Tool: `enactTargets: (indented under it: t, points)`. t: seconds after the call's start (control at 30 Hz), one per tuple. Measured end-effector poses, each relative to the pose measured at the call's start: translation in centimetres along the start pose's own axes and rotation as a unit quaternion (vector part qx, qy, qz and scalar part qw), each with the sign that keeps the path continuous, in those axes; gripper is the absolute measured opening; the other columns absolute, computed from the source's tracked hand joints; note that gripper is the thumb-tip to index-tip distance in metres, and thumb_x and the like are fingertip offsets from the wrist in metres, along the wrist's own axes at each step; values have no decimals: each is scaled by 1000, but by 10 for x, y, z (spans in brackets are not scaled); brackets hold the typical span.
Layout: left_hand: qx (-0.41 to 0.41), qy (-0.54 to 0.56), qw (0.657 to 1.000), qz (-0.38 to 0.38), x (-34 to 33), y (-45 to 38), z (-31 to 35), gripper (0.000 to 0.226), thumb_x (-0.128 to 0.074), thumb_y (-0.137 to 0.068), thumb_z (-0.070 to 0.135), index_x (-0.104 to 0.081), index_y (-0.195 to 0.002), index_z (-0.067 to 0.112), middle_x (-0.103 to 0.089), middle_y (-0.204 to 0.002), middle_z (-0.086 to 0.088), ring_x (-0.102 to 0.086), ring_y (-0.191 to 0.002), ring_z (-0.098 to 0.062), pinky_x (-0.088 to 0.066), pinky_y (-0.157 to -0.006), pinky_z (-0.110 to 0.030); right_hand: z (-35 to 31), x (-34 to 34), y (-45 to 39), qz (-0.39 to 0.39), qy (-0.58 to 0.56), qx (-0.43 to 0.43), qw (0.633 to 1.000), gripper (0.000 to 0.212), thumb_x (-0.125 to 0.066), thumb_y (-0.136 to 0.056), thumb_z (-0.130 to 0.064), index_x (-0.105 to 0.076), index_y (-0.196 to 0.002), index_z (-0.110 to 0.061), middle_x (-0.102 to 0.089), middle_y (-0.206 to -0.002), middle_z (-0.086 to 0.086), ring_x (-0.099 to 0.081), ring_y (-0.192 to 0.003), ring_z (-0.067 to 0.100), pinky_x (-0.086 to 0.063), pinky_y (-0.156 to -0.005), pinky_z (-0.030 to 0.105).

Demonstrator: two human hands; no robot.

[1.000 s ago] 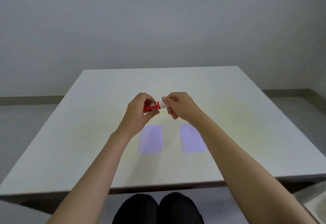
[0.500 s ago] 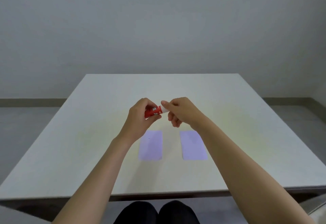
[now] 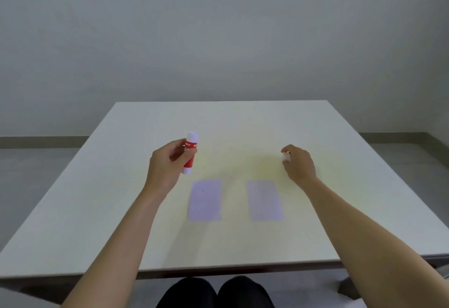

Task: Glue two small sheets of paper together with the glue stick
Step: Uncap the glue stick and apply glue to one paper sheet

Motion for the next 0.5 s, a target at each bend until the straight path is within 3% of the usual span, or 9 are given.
enactTargets:
  t: [0.07, 0.17, 0.37, 0.5]
  points:
    - [16, 33, 999, -1, -2, 2, -1, 8, -64, -87, 17, -71, -84, 18, -72, -90, -15, -65, -84, -24, -52, -85, -42, 6, -4, 0, -4, 51, 20, 998, 30, -45, -91, -9, -59, -117, -13, -63, -113, 13, -52, -109, 31, -45, -78, 38]
    - [43, 107, 993, 0, -6, 4, -2, 11, -61, -88, 10, -69, -86, 16, -72, -91, -11, -69, -93, -32, -57, -86, -37, 5, -7, 1, 0, 91, 59, 994, 34, -45, -90, -7, -58, -120, -14, -62, -113, 13, -51, -109, 32, -45, -80, 38]
    - [76, 197, 977, -23, -19, 6, -5, 13, -60, -89, 6, -65, -99, 13, -67, -108, -16, -69, -98, -30, -57, -87, -33, 8, -8, 2, -3, 56, 76, 996, 44, -52, -84, -3, -56, -126, -15, -53, -120, 18, -52, -110, 37, -46, -90, 42]
    - [87, 266, 960, -20, -27, 8, -1, 8, -58, -91, 10, -66, -93, 7, -65, -103, -15, -67, -99, -27, -57, -87, -30, -21, 4, 11, 38, 24, 96, 994, 57, -66, -82, -16, -47, -135, -19, -44, -132, 17, -50, -116, 35, -41, -97, 44]
Point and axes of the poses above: each hand's wrist, its own y-axis away from the middle knuckle, its own x-axis out of the back of the hand, z = x × y, the point moved 7 cm from there along -y, towards the middle knuckle
